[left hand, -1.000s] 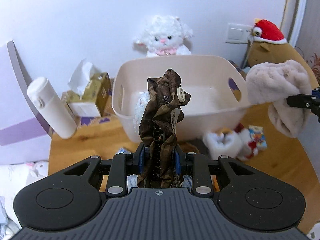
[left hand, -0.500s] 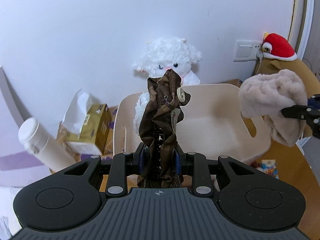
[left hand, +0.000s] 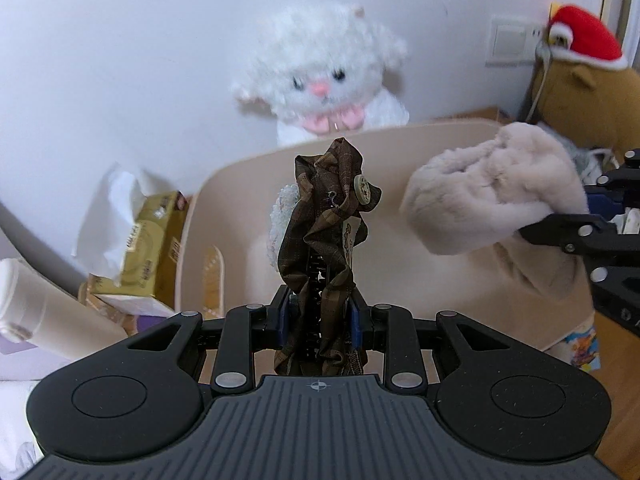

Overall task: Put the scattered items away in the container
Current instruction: 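Lift both held cloths and carry them over the beige basket, then open both grippers to drop the cloths into the basket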

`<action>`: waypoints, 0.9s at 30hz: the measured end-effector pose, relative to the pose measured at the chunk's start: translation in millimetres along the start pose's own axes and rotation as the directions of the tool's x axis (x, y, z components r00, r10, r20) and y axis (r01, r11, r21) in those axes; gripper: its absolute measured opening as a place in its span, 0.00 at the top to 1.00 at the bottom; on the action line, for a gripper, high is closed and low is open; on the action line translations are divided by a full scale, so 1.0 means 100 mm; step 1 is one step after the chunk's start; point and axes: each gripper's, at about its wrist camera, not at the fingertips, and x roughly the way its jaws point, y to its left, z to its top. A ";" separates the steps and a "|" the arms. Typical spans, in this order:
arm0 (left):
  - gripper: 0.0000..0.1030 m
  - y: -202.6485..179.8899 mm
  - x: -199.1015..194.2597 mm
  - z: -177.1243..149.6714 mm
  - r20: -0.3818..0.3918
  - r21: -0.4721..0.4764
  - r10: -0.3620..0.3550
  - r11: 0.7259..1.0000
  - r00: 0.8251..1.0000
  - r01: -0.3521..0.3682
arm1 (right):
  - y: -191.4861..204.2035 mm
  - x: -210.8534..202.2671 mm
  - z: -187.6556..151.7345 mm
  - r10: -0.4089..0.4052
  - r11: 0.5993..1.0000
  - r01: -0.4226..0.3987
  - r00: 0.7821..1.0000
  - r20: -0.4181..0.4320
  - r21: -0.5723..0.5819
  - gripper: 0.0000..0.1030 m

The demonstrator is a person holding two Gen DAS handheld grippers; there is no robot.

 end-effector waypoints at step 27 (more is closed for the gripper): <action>0.31 0.16 -0.07 -0.10 -0.036 -0.074 0.028 0.997 0.999 -0.030 | -0.13 -0.17 -0.18 -0.003 0.979 -0.003 1.000 0.031 0.204 0.00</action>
